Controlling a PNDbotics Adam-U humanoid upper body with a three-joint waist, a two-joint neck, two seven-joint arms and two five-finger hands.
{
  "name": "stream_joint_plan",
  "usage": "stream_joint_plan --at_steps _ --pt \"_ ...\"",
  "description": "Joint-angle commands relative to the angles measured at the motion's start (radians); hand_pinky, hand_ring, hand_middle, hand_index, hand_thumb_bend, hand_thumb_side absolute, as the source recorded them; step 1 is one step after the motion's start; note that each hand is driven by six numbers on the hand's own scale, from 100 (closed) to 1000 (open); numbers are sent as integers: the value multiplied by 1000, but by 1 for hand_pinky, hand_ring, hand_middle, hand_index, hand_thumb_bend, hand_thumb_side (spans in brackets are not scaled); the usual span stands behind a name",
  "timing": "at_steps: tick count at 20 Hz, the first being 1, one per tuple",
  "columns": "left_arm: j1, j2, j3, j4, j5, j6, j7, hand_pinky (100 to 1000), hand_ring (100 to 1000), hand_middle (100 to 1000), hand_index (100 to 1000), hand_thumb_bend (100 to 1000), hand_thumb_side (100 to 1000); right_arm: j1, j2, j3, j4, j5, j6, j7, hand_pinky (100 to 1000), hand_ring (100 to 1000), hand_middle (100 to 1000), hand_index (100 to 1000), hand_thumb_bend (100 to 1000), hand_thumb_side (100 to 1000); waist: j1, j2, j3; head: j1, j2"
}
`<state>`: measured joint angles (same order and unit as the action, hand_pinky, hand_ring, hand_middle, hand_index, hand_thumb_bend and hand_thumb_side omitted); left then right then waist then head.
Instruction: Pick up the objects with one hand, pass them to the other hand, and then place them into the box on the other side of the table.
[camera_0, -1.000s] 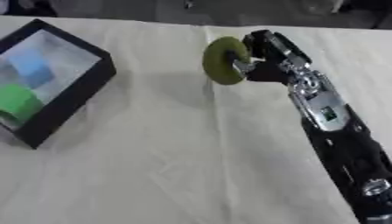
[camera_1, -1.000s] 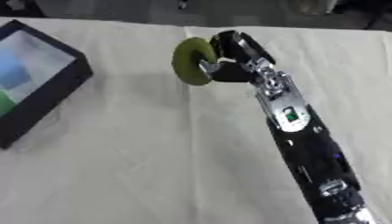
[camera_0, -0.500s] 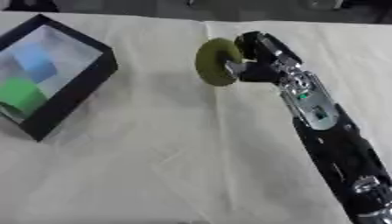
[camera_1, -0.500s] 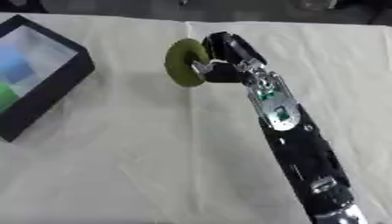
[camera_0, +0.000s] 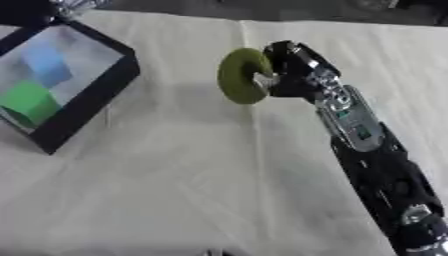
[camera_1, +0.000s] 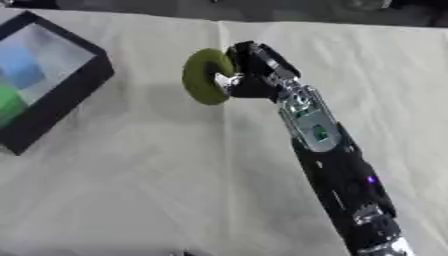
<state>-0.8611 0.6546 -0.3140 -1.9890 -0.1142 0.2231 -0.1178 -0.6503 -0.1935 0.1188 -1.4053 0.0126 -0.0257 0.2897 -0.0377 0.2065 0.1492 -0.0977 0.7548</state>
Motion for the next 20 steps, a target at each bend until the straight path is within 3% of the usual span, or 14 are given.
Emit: stream_joint_plan --at_steps 1,10,20 --pt "-33 -19 -11 -11 -26 22 -29 749 653 623 688 469 348 -15 4 5 -24 -6 -2 6 656 496 303 419 137 100 3 -22 3 10 -4" --pt "-86 -110 -64 5 -132 98 -125 756 661 633 693 480 339 -1 27 14 -32 -11 -15 13 656 495 303 419 128 100 2 -21 15 15 -15" --pt "-129 -161 -115 62 -242 123 -224 785 701 679 732 536 341 3 50 21 -43 -6 -32 9 656 494 304 420 127 100 9 -19 20 6 -19"
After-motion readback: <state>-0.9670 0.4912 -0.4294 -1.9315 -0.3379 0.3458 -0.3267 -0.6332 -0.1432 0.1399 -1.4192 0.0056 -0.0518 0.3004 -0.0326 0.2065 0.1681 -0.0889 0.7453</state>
